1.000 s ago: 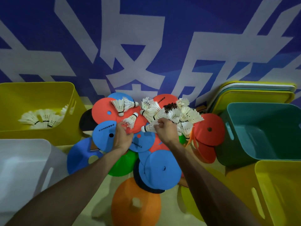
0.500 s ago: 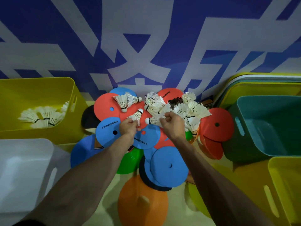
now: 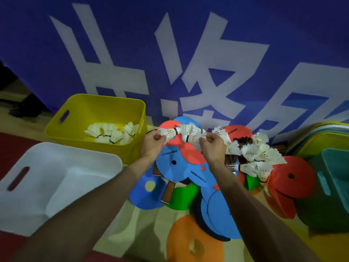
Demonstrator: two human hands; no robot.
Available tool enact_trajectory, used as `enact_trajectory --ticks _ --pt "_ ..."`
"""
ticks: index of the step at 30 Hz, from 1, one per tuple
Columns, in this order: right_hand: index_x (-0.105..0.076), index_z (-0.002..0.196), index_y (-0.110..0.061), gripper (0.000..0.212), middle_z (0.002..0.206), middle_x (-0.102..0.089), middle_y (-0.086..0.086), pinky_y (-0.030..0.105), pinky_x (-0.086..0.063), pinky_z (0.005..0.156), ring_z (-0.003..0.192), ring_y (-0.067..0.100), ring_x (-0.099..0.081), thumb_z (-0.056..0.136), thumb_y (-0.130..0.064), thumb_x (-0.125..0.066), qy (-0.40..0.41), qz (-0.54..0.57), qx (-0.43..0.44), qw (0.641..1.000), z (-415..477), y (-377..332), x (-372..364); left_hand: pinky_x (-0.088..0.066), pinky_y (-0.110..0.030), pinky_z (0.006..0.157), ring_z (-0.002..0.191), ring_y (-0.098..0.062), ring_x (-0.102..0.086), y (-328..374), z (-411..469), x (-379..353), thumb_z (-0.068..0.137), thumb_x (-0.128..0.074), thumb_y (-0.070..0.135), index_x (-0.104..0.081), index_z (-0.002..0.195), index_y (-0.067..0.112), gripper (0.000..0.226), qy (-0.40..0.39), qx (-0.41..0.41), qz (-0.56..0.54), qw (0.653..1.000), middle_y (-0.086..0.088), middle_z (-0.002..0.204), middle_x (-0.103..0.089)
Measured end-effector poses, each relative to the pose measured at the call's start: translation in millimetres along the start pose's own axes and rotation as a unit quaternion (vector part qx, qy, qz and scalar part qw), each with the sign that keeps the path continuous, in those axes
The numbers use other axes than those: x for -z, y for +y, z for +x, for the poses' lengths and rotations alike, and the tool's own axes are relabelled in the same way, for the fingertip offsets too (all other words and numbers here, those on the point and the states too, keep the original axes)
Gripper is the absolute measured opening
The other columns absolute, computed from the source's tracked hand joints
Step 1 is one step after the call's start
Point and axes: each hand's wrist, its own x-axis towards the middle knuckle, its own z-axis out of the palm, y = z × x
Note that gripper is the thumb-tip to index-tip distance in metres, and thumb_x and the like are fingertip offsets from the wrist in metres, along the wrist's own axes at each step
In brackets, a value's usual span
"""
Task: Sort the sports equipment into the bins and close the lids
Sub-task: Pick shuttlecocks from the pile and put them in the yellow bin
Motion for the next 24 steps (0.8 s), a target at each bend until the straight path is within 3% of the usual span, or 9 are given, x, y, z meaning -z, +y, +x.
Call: enact_trajectory --ticks 4,9,12,16,21,24 --pt "-0.064 0.112 -0.006 0.028 0.089 -0.065 0.005 0.026 -0.045 0.072 0.081 0.022 -0.063 0.086 -0.017 -0.057 -0.032 0.012 0.035 0.999 -11 -36 -39 -0.044 -0.026 0.073 0.082 -0.018 -0.059 8 19 68 0.085 -0.065 0.015 -0.067 0.095 0.006 0.014 0.053 -0.025 -0.025 0.998 -0.004 0.087 -0.065" --pt "-0.064 0.111 -0.009 0.030 0.087 -0.066 0.006 0.047 -0.054 0.084 0.086 0.028 -0.065 0.083 -0.017 -0.059 -0.088 0.025 0.057 0.994 -29 -74 -94 -0.046 -0.030 0.074 0.080 -0.018 -0.060 -6 34 144 0.084 -0.065 0.013 -0.063 0.087 0.015 0.005 0.079 -0.025 -0.060 0.995 -0.005 0.086 -0.066" --pt "-0.068 0.104 -0.013 0.025 0.090 -0.069 0.007 0.046 -0.055 0.083 0.088 0.027 -0.065 0.081 -0.019 -0.061 -0.116 0.015 0.076 0.990 -35 -90 -127 -0.047 -0.030 0.073 0.082 -0.019 -0.061 -22 45 179 0.084 -0.066 0.014 -0.066 0.097 0.008 0.014 0.090 -0.007 -0.060 0.994 -0.009 0.093 -0.069" --pt "-0.068 0.104 -0.015 0.022 0.094 -0.068 0.002 0.047 -0.057 0.080 0.090 0.023 -0.066 0.083 -0.019 -0.063 -0.131 0.022 0.083 0.988 -42 -106 -159 -0.053 -0.040 0.077 0.084 -0.026 -0.068 -38 58 212 0.086 -0.065 0.015 -0.063 0.104 0.007 0.020 0.081 0.020 -0.084 0.993 -0.013 0.099 -0.068" --pt "-0.065 0.113 -0.012 0.028 0.106 -0.068 0.006 0.044 -0.057 0.081 0.086 0.019 -0.065 0.086 -0.018 -0.060 -0.142 0.022 0.078 0.987 -50 -115 -185 -0.052 -0.030 0.060 0.069 -0.020 -0.068 -52 74 234 0.088 -0.063 0.014 -0.061 0.100 0.009 0.013 0.064 0.017 -0.097 0.993 -0.014 0.094 -0.068" --pt "-0.067 0.109 -0.011 0.023 0.096 -0.064 0.001 0.038 -0.059 0.076 0.071 0.009 -0.062 0.088 -0.011 -0.059 -0.179 0.031 0.067 0.981 -52 -120 -195 -0.054 -0.035 0.074 0.084 -0.020 -0.069 -58 78 234 0.091 -0.059 0.015 -0.062 0.106 0.010 0.016 0.033 0.034 -0.142 0.989 -0.013 0.104 -0.068"
